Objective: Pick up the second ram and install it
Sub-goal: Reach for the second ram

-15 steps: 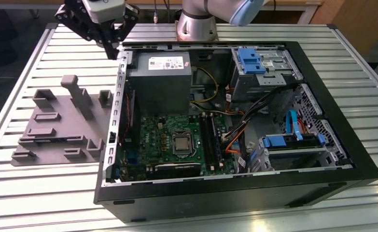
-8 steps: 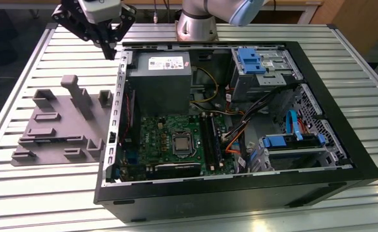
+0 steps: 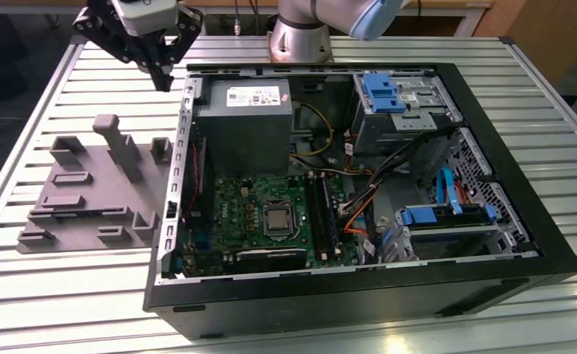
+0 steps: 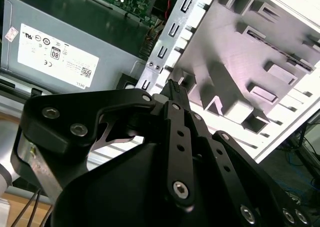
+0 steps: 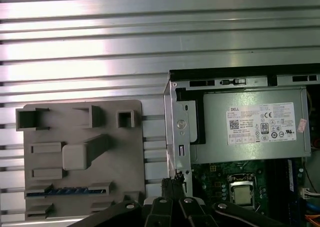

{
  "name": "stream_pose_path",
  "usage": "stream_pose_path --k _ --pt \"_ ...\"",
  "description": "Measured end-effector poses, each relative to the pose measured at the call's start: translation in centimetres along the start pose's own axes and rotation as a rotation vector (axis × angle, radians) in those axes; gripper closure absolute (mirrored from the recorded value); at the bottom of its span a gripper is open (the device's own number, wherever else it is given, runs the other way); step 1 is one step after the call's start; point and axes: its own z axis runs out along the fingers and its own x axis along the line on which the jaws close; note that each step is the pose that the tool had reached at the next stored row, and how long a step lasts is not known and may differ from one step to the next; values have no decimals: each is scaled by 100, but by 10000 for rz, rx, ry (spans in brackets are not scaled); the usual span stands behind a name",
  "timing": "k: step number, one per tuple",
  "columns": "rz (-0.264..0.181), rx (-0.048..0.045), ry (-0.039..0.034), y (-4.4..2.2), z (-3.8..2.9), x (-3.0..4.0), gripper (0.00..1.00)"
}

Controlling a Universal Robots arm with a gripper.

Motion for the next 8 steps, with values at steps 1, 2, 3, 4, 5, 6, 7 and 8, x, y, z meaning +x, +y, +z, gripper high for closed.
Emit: stream_pose_path --k 1,2,3,4,5,6,7,8 --pt "0 0 0 -1 0 7 89" --pt "0 0 0 -1 0 13 89" --pt "0 0 0 -2 0 20 89" --pt "0 0 0 -2 0 26 89" --pt "0 0 0 -3 1 32 89" --pt "-1 0 0 -3 1 39 89" --pt "0 0 0 -4 1 45 89" --pt "0 0 0 -4 1 52 89"
